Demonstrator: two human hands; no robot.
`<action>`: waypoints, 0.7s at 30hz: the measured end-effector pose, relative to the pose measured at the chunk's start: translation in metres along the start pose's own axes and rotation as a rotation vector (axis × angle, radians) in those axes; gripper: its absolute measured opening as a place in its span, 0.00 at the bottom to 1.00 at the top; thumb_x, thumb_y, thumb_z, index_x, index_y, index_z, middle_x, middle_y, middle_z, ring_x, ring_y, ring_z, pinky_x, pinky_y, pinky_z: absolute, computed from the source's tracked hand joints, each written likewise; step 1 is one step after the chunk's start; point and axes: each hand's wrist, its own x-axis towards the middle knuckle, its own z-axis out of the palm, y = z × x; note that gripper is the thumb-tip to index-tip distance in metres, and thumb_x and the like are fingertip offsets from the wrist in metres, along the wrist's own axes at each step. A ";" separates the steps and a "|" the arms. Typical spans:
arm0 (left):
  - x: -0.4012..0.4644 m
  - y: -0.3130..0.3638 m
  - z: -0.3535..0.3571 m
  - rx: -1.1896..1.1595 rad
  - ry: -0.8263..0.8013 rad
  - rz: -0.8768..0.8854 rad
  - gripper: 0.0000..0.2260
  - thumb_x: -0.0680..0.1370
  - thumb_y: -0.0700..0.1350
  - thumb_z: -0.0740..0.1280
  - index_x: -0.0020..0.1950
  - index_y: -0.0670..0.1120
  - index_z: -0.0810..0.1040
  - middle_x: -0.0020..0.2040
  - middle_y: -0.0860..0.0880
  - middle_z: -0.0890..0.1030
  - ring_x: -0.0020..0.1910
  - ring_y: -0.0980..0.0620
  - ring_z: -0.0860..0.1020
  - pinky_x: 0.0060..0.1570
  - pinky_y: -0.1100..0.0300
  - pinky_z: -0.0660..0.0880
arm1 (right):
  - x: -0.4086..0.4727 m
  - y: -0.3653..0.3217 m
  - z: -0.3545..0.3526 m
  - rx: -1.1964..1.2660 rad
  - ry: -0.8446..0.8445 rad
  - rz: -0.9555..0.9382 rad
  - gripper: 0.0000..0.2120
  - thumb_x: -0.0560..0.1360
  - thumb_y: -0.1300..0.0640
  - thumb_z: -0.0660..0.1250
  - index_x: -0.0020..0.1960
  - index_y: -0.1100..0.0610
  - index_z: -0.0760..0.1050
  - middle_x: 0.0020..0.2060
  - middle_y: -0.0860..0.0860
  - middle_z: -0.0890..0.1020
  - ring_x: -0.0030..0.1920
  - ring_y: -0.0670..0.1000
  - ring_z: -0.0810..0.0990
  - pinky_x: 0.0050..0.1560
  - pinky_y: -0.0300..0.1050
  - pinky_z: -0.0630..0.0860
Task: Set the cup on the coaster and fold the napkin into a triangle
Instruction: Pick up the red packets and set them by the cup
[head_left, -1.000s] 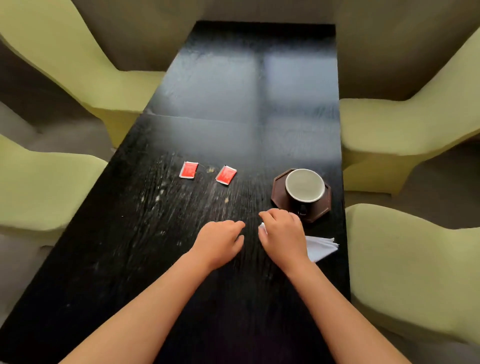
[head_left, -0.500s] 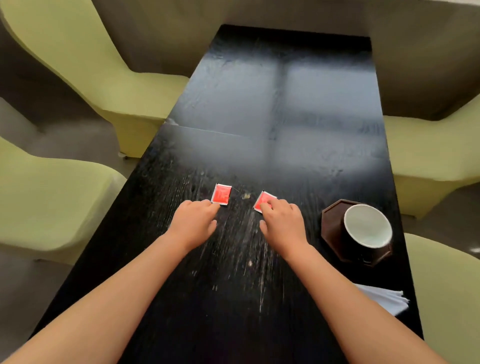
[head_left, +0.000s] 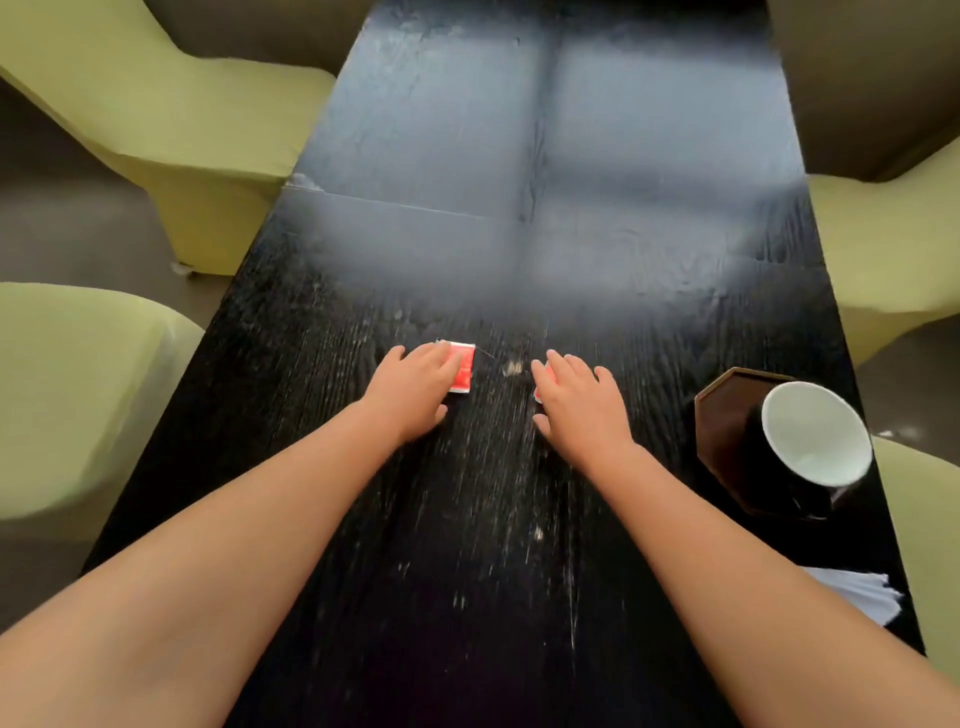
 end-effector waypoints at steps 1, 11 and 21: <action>0.000 0.001 0.005 -0.027 -0.007 0.012 0.30 0.75 0.48 0.65 0.73 0.43 0.57 0.73 0.45 0.62 0.71 0.47 0.63 0.64 0.48 0.65 | 0.001 -0.001 0.003 -0.008 -0.009 0.002 0.27 0.76 0.50 0.62 0.71 0.58 0.58 0.71 0.56 0.64 0.70 0.56 0.63 0.66 0.56 0.63; -0.001 0.000 0.008 -0.129 0.080 0.054 0.16 0.77 0.46 0.64 0.64 0.43 0.70 0.62 0.46 0.75 0.59 0.44 0.75 0.53 0.50 0.74 | 0.001 -0.001 0.009 0.079 0.019 -0.016 0.06 0.77 0.62 0.59 0.53 0.60 0.70 0.54 0.56 0.78 0.55 0.57 0.76 0.51 0.50 0.74; 0.002 0.011 -0.001 0.362 0.096 0.164 0.05 0.68 0.39 0.71 0.42 0.44 0.78 0.37 0.47 0.81 0.32 0.50 0.81 0.25 0.61 0.68 | -0.005 -0.001 0.016 -0.022 0.142 -0.123 0.06 0.66 0.68 0.69 0.39 0.61 0.74 0.39 0.57 0.81 0.40 0.58 0.80 0.35 0.47 0.77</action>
